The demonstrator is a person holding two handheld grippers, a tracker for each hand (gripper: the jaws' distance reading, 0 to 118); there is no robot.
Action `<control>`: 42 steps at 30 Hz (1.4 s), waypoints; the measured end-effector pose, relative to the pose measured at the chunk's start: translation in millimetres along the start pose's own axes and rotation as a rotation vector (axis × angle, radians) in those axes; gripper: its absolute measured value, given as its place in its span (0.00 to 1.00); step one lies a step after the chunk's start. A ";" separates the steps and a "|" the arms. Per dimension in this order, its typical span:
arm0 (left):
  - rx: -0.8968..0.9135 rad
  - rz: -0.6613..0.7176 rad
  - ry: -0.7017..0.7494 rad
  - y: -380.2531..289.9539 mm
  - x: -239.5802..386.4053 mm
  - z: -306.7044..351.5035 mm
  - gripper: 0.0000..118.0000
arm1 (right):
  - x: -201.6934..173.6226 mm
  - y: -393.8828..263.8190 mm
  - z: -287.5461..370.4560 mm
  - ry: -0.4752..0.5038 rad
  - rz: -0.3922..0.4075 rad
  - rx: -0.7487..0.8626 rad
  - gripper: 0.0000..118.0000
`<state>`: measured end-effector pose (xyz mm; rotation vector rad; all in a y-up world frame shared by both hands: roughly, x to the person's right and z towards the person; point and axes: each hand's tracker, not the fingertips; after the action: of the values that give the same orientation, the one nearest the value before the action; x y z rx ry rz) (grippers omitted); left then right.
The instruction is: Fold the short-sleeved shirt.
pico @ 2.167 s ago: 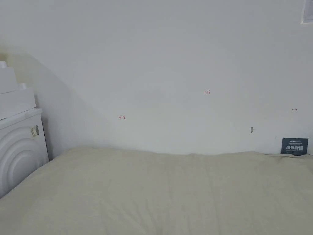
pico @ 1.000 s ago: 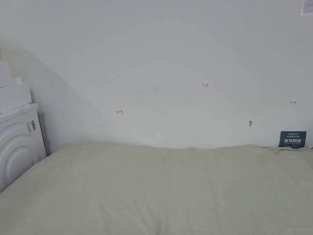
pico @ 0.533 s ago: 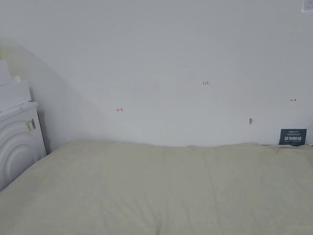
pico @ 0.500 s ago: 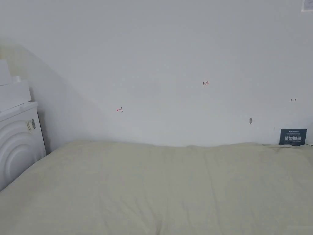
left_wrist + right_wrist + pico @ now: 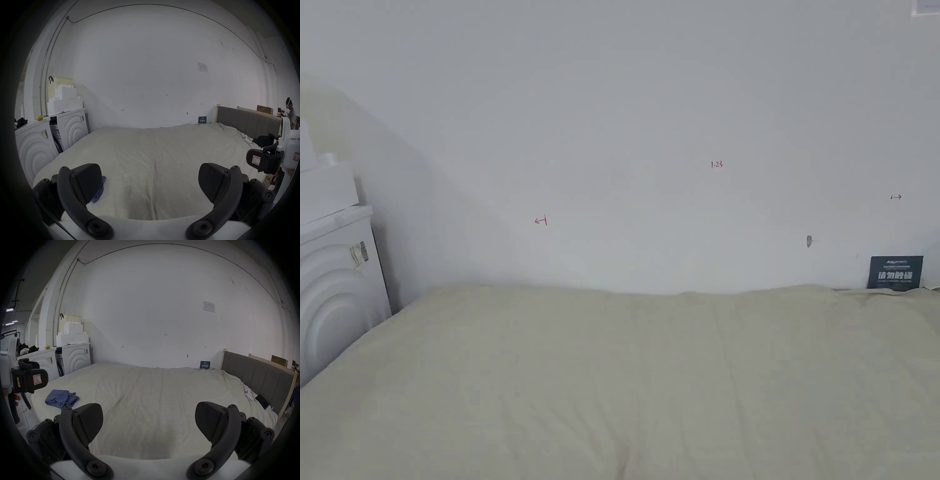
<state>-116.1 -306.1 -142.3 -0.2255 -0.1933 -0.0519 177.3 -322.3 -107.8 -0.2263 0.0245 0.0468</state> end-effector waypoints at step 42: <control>-0.048 -0.003 -0.006 -7.5 0.0 -6.5 1.00 | 1.1 -6.7 -4.4 -0.001 -0.005 -0.039 0.96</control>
<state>-115.5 -314.9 -146.9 -0.2734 -0.1986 -0.0589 178.7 -329.8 -110.7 -0.2653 0.0220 0.0421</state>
